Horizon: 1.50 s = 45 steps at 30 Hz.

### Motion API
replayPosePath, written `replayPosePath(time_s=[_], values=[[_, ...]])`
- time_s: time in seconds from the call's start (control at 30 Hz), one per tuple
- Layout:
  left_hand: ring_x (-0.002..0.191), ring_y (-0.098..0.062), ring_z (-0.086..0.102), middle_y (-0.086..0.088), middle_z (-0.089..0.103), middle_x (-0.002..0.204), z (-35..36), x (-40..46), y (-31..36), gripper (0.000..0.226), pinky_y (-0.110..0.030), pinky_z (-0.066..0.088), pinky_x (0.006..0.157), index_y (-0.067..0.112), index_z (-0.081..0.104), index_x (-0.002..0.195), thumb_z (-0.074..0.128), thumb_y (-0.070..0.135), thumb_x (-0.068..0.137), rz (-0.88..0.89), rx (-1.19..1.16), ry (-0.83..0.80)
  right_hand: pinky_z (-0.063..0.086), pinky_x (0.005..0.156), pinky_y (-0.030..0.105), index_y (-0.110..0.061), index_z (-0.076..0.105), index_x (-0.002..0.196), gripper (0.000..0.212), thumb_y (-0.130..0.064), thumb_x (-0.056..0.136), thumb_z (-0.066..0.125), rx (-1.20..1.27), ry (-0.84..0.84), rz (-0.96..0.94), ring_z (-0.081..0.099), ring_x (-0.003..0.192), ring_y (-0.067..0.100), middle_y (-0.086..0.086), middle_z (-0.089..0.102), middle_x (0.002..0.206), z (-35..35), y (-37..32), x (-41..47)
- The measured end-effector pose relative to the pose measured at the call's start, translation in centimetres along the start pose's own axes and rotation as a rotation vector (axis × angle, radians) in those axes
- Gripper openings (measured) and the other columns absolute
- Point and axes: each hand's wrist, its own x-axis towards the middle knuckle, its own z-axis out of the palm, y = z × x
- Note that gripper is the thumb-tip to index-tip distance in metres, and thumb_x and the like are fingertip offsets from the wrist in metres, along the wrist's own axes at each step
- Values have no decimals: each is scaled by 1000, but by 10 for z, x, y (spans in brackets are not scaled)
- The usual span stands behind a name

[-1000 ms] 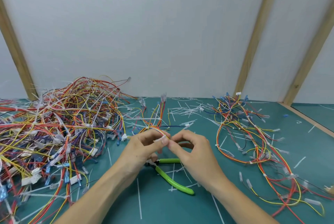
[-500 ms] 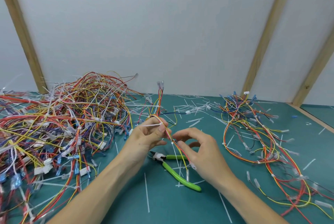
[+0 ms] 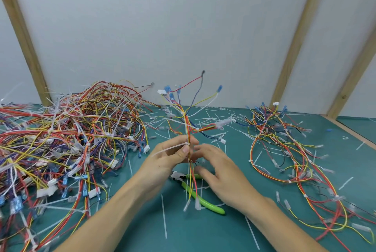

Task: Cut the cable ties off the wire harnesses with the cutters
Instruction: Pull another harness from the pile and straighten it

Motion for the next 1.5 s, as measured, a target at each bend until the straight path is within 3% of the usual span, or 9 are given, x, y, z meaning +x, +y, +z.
replayPosePath(time_s=[0.1, 0.23, 0.4, 0.47, 0.67, 0.83, 1.17, 1.37, 1.5], values=[[87, -17, 66, 4, 69, 85, 0, 0, 2, 22, -29, 53, 90, 21, 77, 104, 60, 19, 90, -1, -75, -26, 31, 113, 24, -27, 60, 113, 9, -26, 104, 57, -73, 24, -3, 42, 133, -5, -20, 60, 130, -2, 0, 1], [79, -9, 57, 2, 57, 80, -4, 5, 8, 21, -26, 49, 84, 23, 78, 104, 63, 21, 89, -3, -174, 5, 37, 106, 35, -26, 56, 101, 11, -37, 104, 57, -206, 145, -67, 56, 98, 11, -16, 62, 97, -9, -2, 2], [78, -10, 58, 0, 59, 80, -9, 8, 9, 29, -23, 53, 73, 22, 76, 107, 54, 15, 90, 6, -267, 104, 44, 60, 25, -30, 59, 82, 33, -62, 92, 59, -296, 394, -104, 51, 67, 6, -13, 53, 70, -20, -7, 0], [77, -11, 58, 0, 58, 80, -8, 7, 9, 29, -23, 53, 69, 23, 75, 111, 55, 15, 91, -10, -308, 113, 43, 53, 24, -29, 60, 76, 35, -62, 88, 64, -295, 430, -151, 50, 60, 5, -13, 52, 64, -22, -9, 0], [69, -5, 62, 4, 61, 78, -19, 8, 12, 36, -16, 51, 56, 15, 67, 124, 61, 20, 89, -68, -326, 263, 49, 56, 34, -26, 56, 73, 32, -50, 86, 73, -279, 342, -56, 52, 60, 8, -13, 56, 61, -25, 0, 0], [67, -7, 71, 3, 73, 80, -16, 9, 9, 22, -20, 55, 52, 15, 69, 102, 66, 24, 82, -106, -255, 394, 39, 52, 30, -29, 59, 80, 25, -51, 89, 65, -68, 331, -21, 49, 56, 12, -13, 51, 56, -19, -1, -2], [75, -17, 67, -7, 73, 99, -10, 3, 6, 24, -25, 52, 56, 19, 76, 108, 72, 25, 85, -112, -73, 71, 29, 50, 26, -26, 58, 75, 28, -43, 96, 63, 17, 360, -6, 43, 51, 15, -10, 46, 53, -14, -2, -4], [63, -12, 55, 1, 66, 81, -4, 2, 4, 28, -23, 45, 52, 10, 77, 97, 74, 34, 83, -89, -5, 41, 32, 52, 23, -30, 61, 84, 23, -50, 95, 61, 35, 288, -64, 47, 55, 16, -7, 48, 58, -8, -11, -5], [67, -12, 62, 0, 71, 89, -5, 3, 8, 12, -23, 46, 51, 17, 71, 92, 69, 28, 91, -78, -49, 77, 41, 57, 25, -36, 61, 90, 18, -53, 95, 59, 87, 251, -67, 55, 61, 15, -10, 56, 66, -6, -13, -5]])
